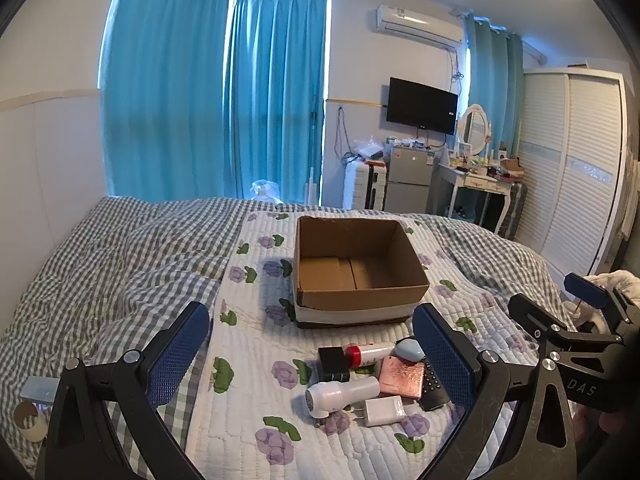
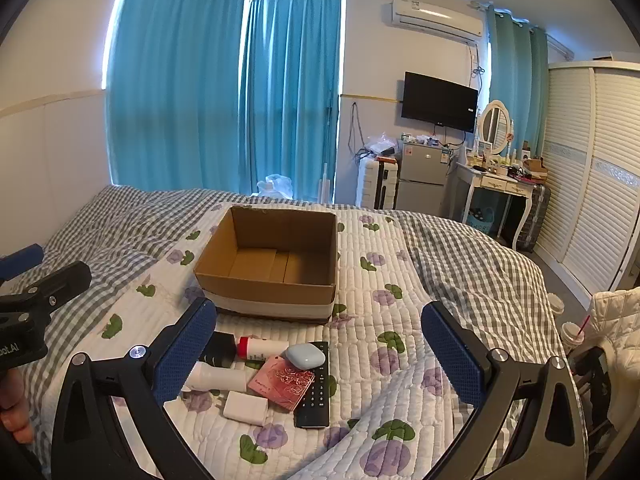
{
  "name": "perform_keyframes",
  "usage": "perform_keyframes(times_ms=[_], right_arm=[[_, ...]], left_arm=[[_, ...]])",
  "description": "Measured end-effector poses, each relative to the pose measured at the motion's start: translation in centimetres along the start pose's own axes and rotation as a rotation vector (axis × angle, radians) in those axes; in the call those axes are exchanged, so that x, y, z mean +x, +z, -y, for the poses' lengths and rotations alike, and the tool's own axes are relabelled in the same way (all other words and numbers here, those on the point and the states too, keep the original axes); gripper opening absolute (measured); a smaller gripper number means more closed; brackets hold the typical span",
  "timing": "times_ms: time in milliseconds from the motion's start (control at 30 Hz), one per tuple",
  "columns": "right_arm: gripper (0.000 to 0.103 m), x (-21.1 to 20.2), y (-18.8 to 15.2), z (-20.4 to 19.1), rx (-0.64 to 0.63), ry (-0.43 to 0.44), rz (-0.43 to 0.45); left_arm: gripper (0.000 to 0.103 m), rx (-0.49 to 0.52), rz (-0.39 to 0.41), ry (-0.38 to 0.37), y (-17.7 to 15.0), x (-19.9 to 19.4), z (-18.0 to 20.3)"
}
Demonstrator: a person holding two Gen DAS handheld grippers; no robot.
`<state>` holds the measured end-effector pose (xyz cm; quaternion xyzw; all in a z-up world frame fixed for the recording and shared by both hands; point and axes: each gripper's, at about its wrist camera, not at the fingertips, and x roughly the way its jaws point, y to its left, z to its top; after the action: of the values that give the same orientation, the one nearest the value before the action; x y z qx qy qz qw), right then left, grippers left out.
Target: Organize rigid objects
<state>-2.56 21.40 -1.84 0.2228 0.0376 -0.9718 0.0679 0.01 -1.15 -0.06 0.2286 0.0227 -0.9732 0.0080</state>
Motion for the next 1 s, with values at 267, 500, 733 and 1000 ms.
perform_keyframes(times_ms=[267,500,733,1000], right_arm=[[0.103,0.42,-0.12,-0.11,-0.006,0.001,-0.013],[0.103,0.29,-0.08,-0.33,-0.014,0.002,-0.012],[0.103,0.32,-0.09,-0.59,-0.018,0.008,-0.02],[0.103,0.18,0.05,-0.46,-0.019,0.011,-0.023]], left_arm=[[0.103,0.004,-0.005,-0.004,-0.27,0.21,-0.08],[0.103,0.0,-0.009,0.0,-0.32,0.41,-0.18],[0.103,0.016,-0.004,-0.001,-0.31,0.24,0.1],[0.103,0.017,-0.006,0.003,-0.27,0.17,0.32]])
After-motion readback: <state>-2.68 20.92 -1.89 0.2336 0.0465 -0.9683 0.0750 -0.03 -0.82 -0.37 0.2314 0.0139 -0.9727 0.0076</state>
